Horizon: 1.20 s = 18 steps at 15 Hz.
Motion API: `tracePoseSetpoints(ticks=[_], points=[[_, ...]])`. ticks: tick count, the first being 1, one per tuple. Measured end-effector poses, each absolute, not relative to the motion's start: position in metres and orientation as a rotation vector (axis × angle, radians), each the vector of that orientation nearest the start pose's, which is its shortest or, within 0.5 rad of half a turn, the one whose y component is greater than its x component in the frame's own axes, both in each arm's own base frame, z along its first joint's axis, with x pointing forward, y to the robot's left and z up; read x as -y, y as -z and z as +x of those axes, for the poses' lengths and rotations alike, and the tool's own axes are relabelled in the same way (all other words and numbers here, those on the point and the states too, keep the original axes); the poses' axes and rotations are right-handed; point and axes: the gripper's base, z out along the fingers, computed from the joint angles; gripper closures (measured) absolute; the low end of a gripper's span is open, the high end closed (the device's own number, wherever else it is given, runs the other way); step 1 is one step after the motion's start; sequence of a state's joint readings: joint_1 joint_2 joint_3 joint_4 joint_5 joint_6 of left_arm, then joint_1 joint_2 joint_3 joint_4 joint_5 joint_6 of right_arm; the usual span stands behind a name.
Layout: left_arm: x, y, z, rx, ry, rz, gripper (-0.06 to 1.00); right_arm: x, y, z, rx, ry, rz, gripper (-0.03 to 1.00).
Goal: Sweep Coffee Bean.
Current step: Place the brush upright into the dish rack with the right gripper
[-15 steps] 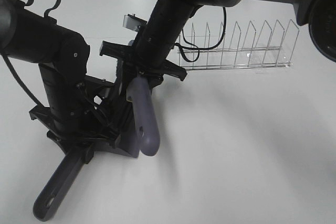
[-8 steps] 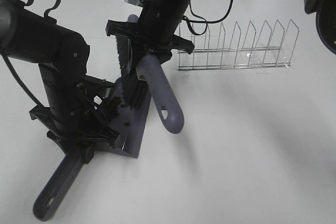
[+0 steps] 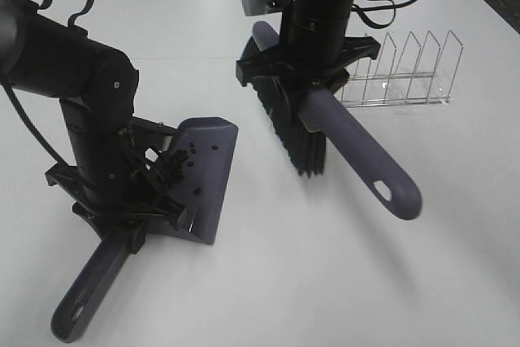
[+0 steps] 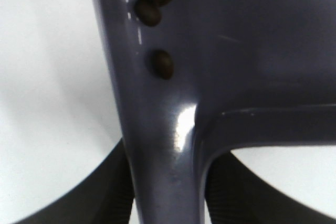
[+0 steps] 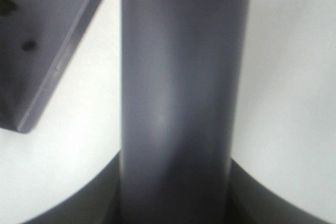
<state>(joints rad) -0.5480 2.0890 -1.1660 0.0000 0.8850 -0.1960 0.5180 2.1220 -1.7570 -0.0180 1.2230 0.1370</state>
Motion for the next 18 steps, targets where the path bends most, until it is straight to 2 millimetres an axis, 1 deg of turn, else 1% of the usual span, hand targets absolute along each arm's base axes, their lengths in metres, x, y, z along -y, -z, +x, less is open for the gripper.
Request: tracePoseSetpoints(ticks=[2, 3, 4, 5, 6, 7, 8, 10, 11, 13, 15, 18], points=[[0.180, -0.088, 0.294, -3.230, -0.080, 0.566, 0.59, -0.192, -0.196, 0.364, -3.077, 0.057, -0.579, 0.67], [0.180, -0.088, 0.294, -3.232, -0.077, 0.563, 0.59, -0.179, -0.191, 0.362, -3.113, 0.071, -0.547, 0.67], [0.180, -0.088, 0.294, -3.232, -0.073, 0.558, 0.59, -0.145, -0.179, 0.365, -3.187, 0.102, -0.438, 0.67], [0.180, -0.088, 0.294, -3.233, -0.071, 0.556, 0.59, -0.130, -0.174, 0.367, -3.213, 0.117, -0.394, 0.67], [0.180, -0.088, 0.294, -3.233, -0.071, 0.556, 0.59, -0.130, -0.174, 0.367, -3.213, 0.117, -0.394, 0.67], [0.181, -0.088, 0.293, -3.235, -0.065, 0.551, 0.59, -0.102, -0.170, 0.371, -3.243, 0.114, -0.309, 0.67], [0.181, -0.088, 0.293, -3.235, -0.065, 0.551, 0.59, -0.090, -0.168, 0.375, -3.253, 0.109, -0.258, 0.67], [0.181, -0.088, 0.293, -3.236, -0.064, 0.550, 0.59, -0.070, -0.157, 0.380, -3.289, 0.104, -0.201, 0.67], [0.181, -0.088, 0.294, -3.236, -0.064, 0.550, 0.59, -0.061, -0.150, 0.382, -3.310, 0.087, -0.173, 0.67], [0.181, -0.088, 0.293, -3.238, -0.065, 0.550, 0.59, -0.051, -0.142, 0.384, -3.334, 0.047, -0.146, 0.67], [0.181, -0.088, 0.293, -3.239, -0.066, 0.549, 0.59, -0.051, -0.138, 0.386, -3.341, 0.029, -0.150, 0.67], [0.181, -0.088, 0.293, -3.244, -0.066, 0.542, 0.59, -0.054, -0.133, 0.401, -3.320, 0.004, -0.168, 0.67]])
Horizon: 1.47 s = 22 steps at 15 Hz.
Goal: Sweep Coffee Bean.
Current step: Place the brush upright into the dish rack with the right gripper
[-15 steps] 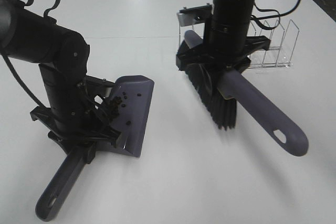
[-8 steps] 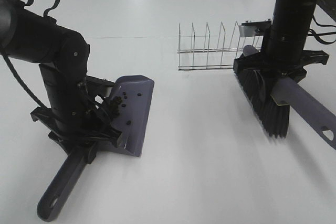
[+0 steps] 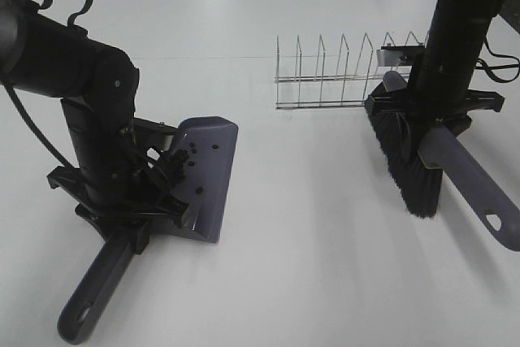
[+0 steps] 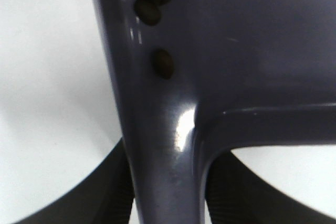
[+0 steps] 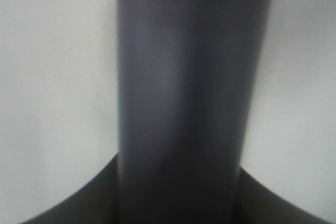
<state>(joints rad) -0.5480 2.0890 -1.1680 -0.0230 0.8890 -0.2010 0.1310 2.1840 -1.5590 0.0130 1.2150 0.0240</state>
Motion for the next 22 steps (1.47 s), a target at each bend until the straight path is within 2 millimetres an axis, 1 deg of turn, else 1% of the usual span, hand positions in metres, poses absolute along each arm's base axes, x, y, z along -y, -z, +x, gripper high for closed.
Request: tracePoseSetpoints(ticks=[6, 8, 9, 12, 14, 16, 18, 22], points=[[0.181, -0.088, 0.292, -3.252, -0.062, 0.534, 0.59, -0.057, -0.130, 0.435, -3.259, 0.001, -0.180, 0.67], [0.181, -0.088, 0.292, -3.254, -0.060, 0.532, 0.59, -0.053, -0.130, 0.451, -3.224, 0.000, -0.158, 0.67], [0.181, -0.088, 0.292, -3.255, -0.061, 0.532, 0.59, -0.045, -0.130, 0.465, -3.190, -0.050, -0.103, 0.67], [0.181, -0.089, 0.293, -3.253, -0.060, 0.532, 0.59, -0.035, -0.132, 0.488, -3.115, -0.226, 0.003, 0.67], [0.181, -0.089, 0.293, -3.253, -0.060, 0.532, 0.59, -0.034, -0.134, 0.496, -3.084, -0.259, 0.018, 0.67], [0.181, -0.089, 0.293, -3.253, -0.060, 0.532, 0.59, -0.035, -0.140, 0.506, -3.037, -0.255, 0.011, 0.67], [0.181, -0.089, 0.293, -3.253, -0.060, 0.532, 0.59, -0.034, -0.141, 0.514, -2.994, -0.248, 0.007, 0.67], [0.181, -0.089, 0.292, -3.255, -0.059, 0.531, 0.59, -0.032, -0.141, 0.516, -2.988, -0.202, -0.053, 0.67]])
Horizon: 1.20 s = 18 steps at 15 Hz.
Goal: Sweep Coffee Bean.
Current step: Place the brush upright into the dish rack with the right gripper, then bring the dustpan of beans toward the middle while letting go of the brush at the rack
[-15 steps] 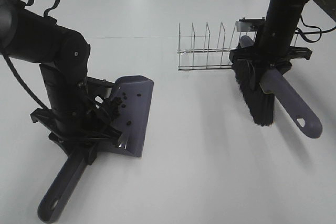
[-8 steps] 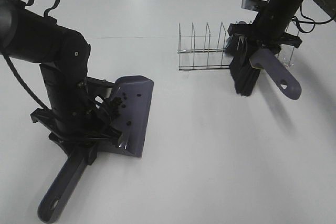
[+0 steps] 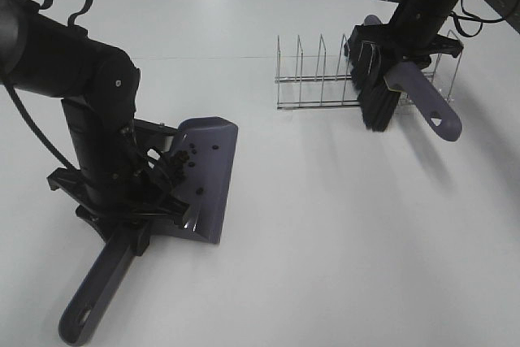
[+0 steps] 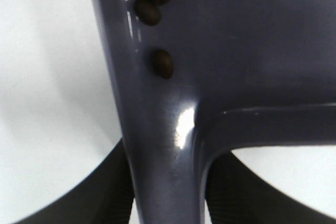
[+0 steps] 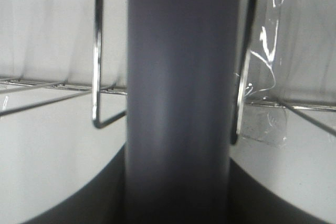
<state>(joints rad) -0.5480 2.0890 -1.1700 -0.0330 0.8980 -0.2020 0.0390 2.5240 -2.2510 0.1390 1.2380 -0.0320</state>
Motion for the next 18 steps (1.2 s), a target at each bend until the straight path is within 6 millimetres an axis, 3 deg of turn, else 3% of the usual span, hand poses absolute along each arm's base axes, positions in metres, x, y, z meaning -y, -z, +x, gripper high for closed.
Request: tracePoseSetpoints(ticks=[5, 6, 8, 9, 14, 18], points=[[0.181, -0.089, 0.292, -3.256, -0.060, 0.531, 0.59, -0.033, -0.141, 0.516, -2.987, -0.212, -0.062, 0.66], [0.181, -0.089, 0.292, -3.257, -0.060, 0.531, 0.59, -0.028, -0.142, 0.517, -2.975, -0.205, -0.047, 0.47], [0.181, -0.089, 0.292, -3.257, -0.060, 0.531, 0.59, -0.024, -0.145, 0.517, -2.968, -0.223, -0.025, 0.33], [0.181, -0.089, 0.292, -3.257, -0.060, 0.531, 0.59, -0.025, -0.150, 0.517, -2.958, -0.237, -0.022, 0.30], [0.182, -0.089, 0.292, -3.270, -0.048, 0.493, 0.59, -0.026, -0.192, 0.514, -2.870, -0.248, -0.027, 0.29], [0.180, -0.093, 0.306, -3.288, -0.019, 0.385, 0.59, -0.036, -0.232, 0.507, -2.785, -0.335, -0.032, 0.29]])
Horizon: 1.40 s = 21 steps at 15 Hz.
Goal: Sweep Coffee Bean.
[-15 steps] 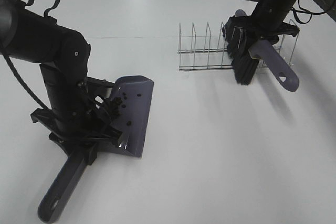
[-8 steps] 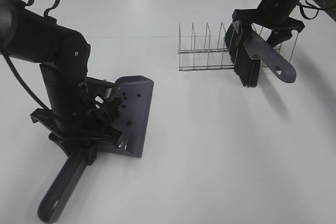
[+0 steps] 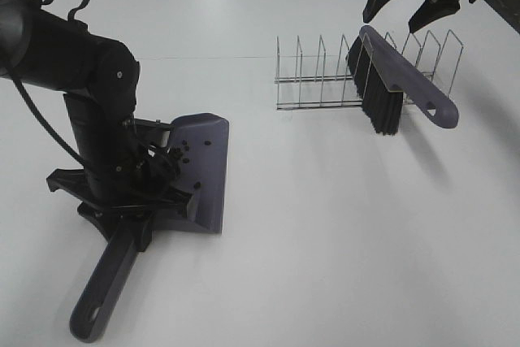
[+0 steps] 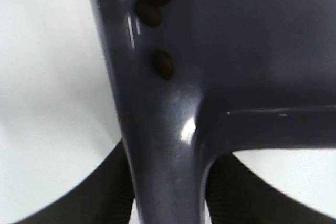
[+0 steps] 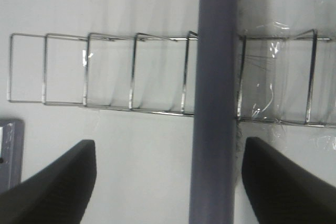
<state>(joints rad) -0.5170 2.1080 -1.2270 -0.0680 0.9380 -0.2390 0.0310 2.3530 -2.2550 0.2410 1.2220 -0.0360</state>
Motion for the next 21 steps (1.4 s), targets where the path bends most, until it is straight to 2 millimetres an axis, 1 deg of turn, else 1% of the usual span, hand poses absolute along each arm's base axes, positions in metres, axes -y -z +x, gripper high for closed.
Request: tracePoseSetpoints(ticks=[1, 3, 7, 8, 10, 12, 13, 14, 16, 17, 19, 20, 21], points=[[0.177, -0.094, 0.315, -3.273, -0.013, 0.378, 0.59, -0.041, -0.241, 0.504, -2.767, -0.346, -0.040, 0.29], [0.179, -0.093, 0.330, -3.247, -0.015, 0.442, 0.59, -0.050, -0.258, 0.499, -2.735, -0.371, -0.045, 0.29], [0.194, -0.092, 0.357, -3.219, 0.002, 0.476, 0.59, -0.053, -0.276, 0.494, -2.696, -0.421, -0.044, 0.29], [0.196, -0.091, 0.362, -3.213, 0.006, 0.480, 0.59, -0.053, -0.280, 0.493, -2.687, -0.420, -0.046, 0.29], [0.198, -0.091, 0.365, -3.204, 0.011, 0.482, 0.59, -0.053, -0.288, 0.489, -2.677, -0.421, -0.046, 0.29], [0.198, -0.091, 0.365, -3.204, 0.011, 0.484, 0.59, -0.052, -0.289, 0.479, -2.703, -0.423, -0.042, 0.30], [0.198, -0.090, 0.365, -3.204, 0.011, 0.486, 0.59, -0.052, -0.289, 0.472, -2.724, -0.423, -0.039, 0.31], [0.198, -0.091, 0.365, -3.205, 0.019, 0.487, 0.54, -0.051, -0.289, 0.463, -2.745, -0.424, -0.036, 0.31], [0.202, -0.094, 0.367, -3.199, 0.046, 0.521, 0.38, -0.050, -0.287, 0.443, -2.800, -0.425, -0.036, 0.31], [0.202, -0.095, 0.368, -3.203, 0.044, 0.561, 0.36, -0.049, -0.285, 0.431, -2.828, -0.425, -0.045, 0.31], [0.203, -0.099, 0.369, -3.212, 0.040, 0.598, 0.34, -0.048, -0.288, 0.408, -2.860, -0.425, -0.051, 0.31], [0.203, -0.105, 0.370, -3.201, 0.046, 0.596, 0.34, -0.047, -0.289, 0.394, -2.876, -0.422, -0.051, 0.31], [0.202, -0.118, 0.372, -3.171, 0.061, 0.583, 0.33, -0.046, -0.289, 0.382, -2.894, -0.410, -0.060, 0.31]])
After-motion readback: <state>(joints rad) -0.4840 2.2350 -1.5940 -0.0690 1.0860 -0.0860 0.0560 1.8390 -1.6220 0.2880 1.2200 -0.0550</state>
